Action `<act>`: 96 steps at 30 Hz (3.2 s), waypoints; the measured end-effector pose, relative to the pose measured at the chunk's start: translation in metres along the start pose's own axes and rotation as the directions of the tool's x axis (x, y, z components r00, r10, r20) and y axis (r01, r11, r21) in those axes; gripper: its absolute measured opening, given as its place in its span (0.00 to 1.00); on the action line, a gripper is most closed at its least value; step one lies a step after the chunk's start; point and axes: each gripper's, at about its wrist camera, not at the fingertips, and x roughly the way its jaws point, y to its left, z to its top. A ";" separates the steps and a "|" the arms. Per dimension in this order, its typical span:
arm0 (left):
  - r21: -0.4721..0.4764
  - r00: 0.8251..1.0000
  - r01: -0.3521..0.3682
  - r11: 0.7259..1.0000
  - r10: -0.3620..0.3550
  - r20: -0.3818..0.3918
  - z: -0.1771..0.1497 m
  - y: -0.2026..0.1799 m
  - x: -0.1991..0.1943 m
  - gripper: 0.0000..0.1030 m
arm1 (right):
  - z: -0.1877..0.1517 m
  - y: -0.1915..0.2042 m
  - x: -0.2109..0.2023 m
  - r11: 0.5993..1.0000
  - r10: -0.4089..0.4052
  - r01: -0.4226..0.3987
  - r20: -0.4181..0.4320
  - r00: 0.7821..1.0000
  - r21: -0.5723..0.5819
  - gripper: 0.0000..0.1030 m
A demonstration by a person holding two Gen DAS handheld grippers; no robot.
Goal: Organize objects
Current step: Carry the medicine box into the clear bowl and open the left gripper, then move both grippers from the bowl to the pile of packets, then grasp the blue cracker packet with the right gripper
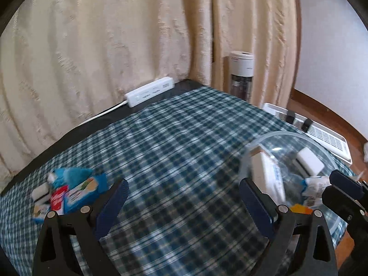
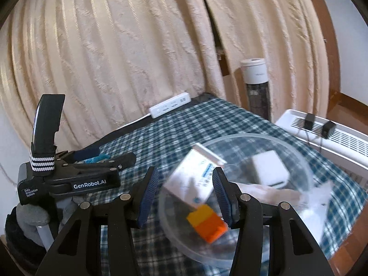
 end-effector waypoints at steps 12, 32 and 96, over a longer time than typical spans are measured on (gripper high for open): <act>-0.137 0.998 -0.062 0.989 0.057 -0.041 -0.023 0.061 0.000 0.97 | -0.004 0.027 0.021 0.999 0.048 -0.049 -0.060 0.997 -0.024 0.50; -0.245 0.985 -0.167 0.955 0.150 -0.088 -0.058 0.149 -0.007 0.99 | -0.012 0.082 0.063 0.989 0.140 -0.146 -0.174 0.975 -0.021 0.65; -0.506 0.942 -0.331 0.797 0.251 -0.221 -0.118 0.322 0.000 0.99 | -0.007 0.225 0.281 0.981 0.137 -0.186 -0.466 0.874 -0.061 0.66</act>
